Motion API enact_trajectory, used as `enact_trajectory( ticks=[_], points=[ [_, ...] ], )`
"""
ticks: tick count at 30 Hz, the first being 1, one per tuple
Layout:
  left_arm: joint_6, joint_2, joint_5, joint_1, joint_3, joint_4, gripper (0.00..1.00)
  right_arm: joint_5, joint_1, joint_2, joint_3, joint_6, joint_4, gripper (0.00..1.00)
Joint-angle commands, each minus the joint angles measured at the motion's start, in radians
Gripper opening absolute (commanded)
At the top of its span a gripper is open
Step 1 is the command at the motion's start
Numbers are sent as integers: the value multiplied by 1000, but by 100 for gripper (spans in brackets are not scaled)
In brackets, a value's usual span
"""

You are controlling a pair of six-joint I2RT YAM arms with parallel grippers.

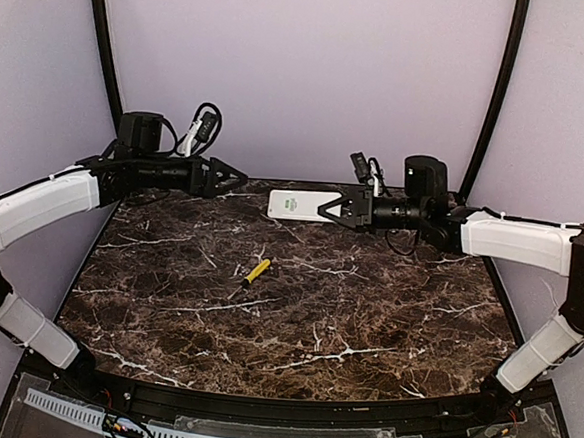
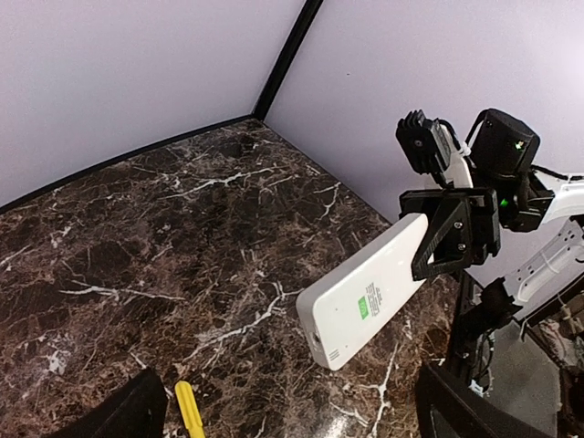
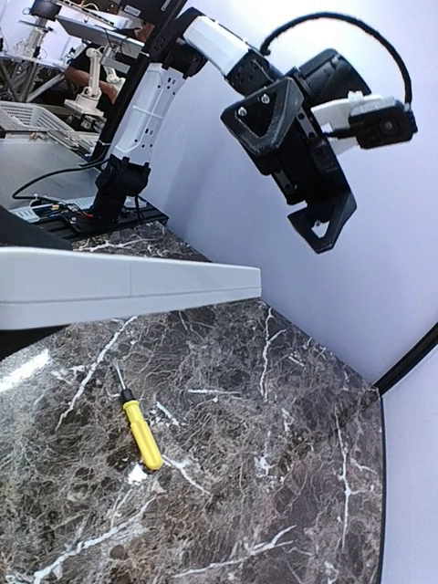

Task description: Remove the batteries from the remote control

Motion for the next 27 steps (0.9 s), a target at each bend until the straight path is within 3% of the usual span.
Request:
enact_trajectory(
  ticks=[1,6,14,27],
  points=[
    [-190,44,271,45,-49,194,94,-47,-7,-2,2,26,192,0],
    [-422,120,446,72,-90,466,88,-85,-10,15,3,77,295,0],
    [-636,170,532,72,-136,742,83,-161,-10,75,0,218,475,0],
    [-608,192,529,10,-138,711,75,-178,24,188,39,355,626,0]
  ],
)
